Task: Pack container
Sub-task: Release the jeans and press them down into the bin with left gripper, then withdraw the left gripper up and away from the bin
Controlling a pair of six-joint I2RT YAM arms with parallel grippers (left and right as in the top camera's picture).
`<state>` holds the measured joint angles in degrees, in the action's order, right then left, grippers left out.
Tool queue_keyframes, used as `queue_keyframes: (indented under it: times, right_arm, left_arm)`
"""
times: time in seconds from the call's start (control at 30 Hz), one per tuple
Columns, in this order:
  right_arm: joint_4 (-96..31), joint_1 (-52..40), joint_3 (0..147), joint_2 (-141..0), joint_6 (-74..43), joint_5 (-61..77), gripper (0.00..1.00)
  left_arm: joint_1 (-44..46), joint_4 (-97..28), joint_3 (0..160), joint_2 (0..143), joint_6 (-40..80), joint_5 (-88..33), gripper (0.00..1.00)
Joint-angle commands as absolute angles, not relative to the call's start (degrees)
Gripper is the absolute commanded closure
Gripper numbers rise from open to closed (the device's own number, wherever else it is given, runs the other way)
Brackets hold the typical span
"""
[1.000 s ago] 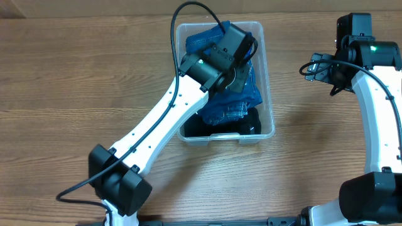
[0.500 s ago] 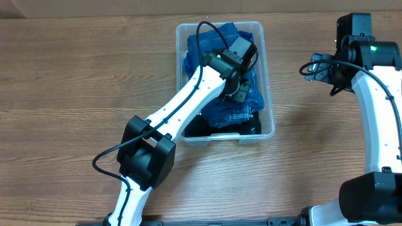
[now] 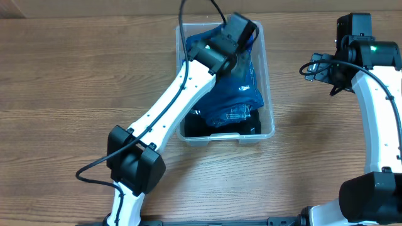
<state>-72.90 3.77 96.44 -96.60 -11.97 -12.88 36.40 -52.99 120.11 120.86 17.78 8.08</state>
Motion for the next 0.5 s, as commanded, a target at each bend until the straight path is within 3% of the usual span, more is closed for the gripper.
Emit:
queue_keyframes:
  times: [0.0,0.2,0.37,0.47]
  right_arm:
    - [-72.55,3.88,97.89,-94.89,-12.16,-13.45,0.00]
    - [-72.55,3.88,97.89,-94.89,-12.16,-13.45,0.00]
    - [-72.55,3.88,97.89,-94.89,-12.16,-13.45,0.00]
    - [-72.55,3.88,97.89,-94.89,-12.19,-13.45,0.00]
  left_arm:
    - [33.63,-46.68,120.97,123.81,17.12,12.60,0.81]
    - [31.20,-37.78,120.97,133.91,17.12,11.03,0.63]
    - [30.92,-37.85,120.97,138.98,16.49,7.92,0.67]
    - [30.89,-38.85,123.50,135.96,16.03,8.08,0.64]
